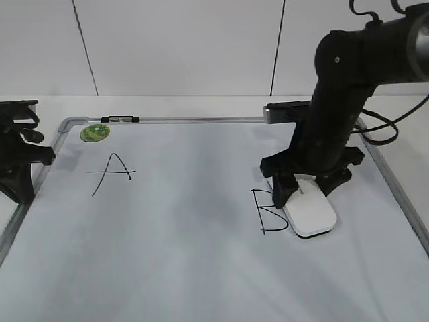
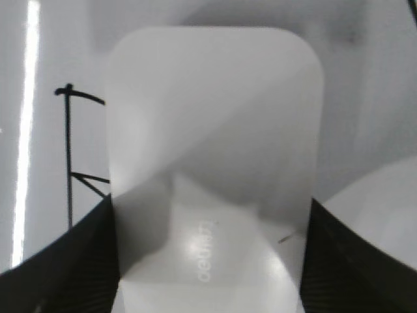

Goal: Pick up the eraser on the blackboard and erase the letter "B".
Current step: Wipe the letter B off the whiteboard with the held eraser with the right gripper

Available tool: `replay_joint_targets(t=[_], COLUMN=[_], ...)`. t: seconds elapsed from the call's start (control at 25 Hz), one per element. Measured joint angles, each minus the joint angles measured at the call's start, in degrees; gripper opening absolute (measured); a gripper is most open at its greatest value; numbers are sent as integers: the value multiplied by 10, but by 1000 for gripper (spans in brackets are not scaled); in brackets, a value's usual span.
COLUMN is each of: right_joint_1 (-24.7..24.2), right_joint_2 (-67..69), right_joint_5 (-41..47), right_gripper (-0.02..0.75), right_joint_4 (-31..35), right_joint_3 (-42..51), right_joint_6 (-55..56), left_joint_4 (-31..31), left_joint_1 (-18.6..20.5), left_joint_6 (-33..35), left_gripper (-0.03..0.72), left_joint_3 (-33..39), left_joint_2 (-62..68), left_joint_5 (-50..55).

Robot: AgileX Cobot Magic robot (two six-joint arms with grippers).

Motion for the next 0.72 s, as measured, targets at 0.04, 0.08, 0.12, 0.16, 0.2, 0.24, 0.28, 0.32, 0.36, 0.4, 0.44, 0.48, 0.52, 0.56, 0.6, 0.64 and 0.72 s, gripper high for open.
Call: replay_joint_targets(t=[0.04, 0.08, 0.12, 0.16, 0.2, 0.24, 0.28, 0.32, 0.36, 0.4, 0.44, 0.48, 0.52, 0.56, 0.6, 0.64, 0.72], right_joint_1=[6, 15, 24, 34, 41, 52, 58, 65, 74, 84, 92, 101, 108, 112, 113, 114, 112], right_joint_2=[0, 0, 0, 0, 1, 3, 3, 4, 4, 4, 5, 5, 5, 5, 6, 6, 6], right_joint_5=[-3, -5, -9, -12, -14, -17, -18, -20, -21, -22, -23, -25, -25, -25, -25, -25, -25], right_gripper=[534, 534, 534, 534, 534, 533, 533, 533, 533, 533, 533, 533, 533, 533, 533, 533, 533], right_joint_4=[-1, -3, -3, 1, 9, 15, 21, 27, 29, 31, 33, 34, 37, 40, 41, 41, 45], right_joint_3=[0, 0, 0, 0, 0, 0, 0, 0, 0, 0, 0, 0, 0, 0, 0, 0, 0], right_joint_6=[0, 0, 0, 0, 0, 0, 0, 0, 0, 0, 0, 0, 0, 0, 0, 0, 0], left_joint_4=[0, 0, 0, 0, 0, 0, 0, 0, 0, 0, 1, 1, 1, 1, 1, 1, 1], left_joint_1=[0, 0, 0, 0, 0, 0, 0, 0, 0, 0, 0, 0, 0, 0, 0, 0, 0], left_joint_6=[0, 0, 0, 0, 0, 0, 0, 0, 0, 0, 0, 0, 0, 0, 0, 0, 0], left_gripper=[22, 22, 22, 22, 22, 22, 22, 22, 22, 22, 22, 22, 22, 22, 22, 22, 22], left_joint_3=[0, 0, 0, 0, 0, 0, 0, 0, 0, 0, 0, 0, 0, 0, 0, 0, 0], left_joint_2=[0, 0, 0, 0, 0, 0, 0, 0, 0, 0, 0, 0, 0, 0, 0, 0, 0], left_joint_5=[0, 0, 0, 0, 0, 0, 0, 0, 0, 0, 0, 0, 0, 0, 0, 0, 0])
